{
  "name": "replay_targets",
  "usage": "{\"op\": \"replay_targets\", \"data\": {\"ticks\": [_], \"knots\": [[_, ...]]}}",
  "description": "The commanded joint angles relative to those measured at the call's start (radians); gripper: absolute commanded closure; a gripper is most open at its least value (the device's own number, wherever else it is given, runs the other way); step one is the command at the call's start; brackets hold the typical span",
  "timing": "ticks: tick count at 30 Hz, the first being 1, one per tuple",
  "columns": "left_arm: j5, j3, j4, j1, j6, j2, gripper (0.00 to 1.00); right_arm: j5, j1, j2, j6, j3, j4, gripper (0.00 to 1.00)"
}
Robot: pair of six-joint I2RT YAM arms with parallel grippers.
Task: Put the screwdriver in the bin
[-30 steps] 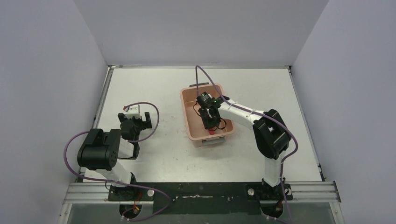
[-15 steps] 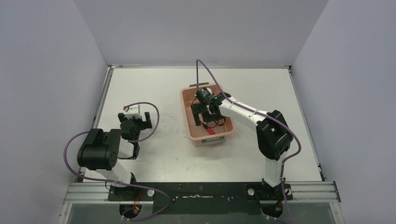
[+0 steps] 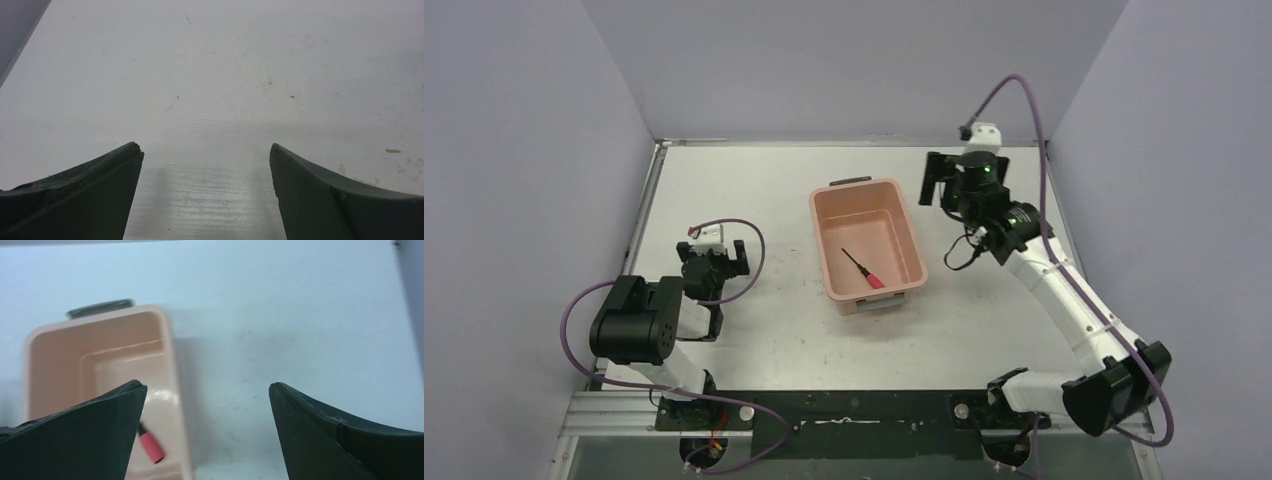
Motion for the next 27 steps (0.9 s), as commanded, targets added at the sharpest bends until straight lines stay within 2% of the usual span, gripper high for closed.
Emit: {"op": "replay_targets", "data": {"ticks": [1,4,8,13,15,17,24,27], "knots": [[-0.007,0.022,0.032,-0.004,-0.002,-0.011,0.03,0.105,-0.154,-0.151,-0.039,-0.231,0.259,0.0],[-0.006,0.021,0.032,-0.004,-0.002,-0.011,0.03,0.102,-0.244,-0.231,-0.041,-0.398,0.413,0.0],[-0.008,0.021,0.033,-0.004,-0.002,-0.011,0.03,0.105,-0.316,-0.323,-0.094,-0.682,0.711,0.0],[-0.006,0.021,0.033,-0.004,-0.002,-0.012,0.03,0.148,-0.337,-0.365,-0.197,-1.048,1.195,0.0],[-0.007,0.021,0.033,-0.004,-0.002,-0.011,0.03,0.173,-0.338,-0.34,-0.242,-1.188,1.478,0.0],[-0.007,0.021,0.033,-0.004,-0.003,-0.012,0.03,0.185,-0.339,-0.269,-0.28,-1.289,1.679,0.0],[-0.008,0.024,0.031,-0.004,-0.002,-0.009,0.03,0.172,-0.347,-0.026,-0.316,-1.327,1.888,0.0],[-0.008,0.024,0.029,-0.004,-0.002,-0.009,0.03,0.154,-0.347,-0.012,-0.323,-1.296,1.845,0.0]]}}
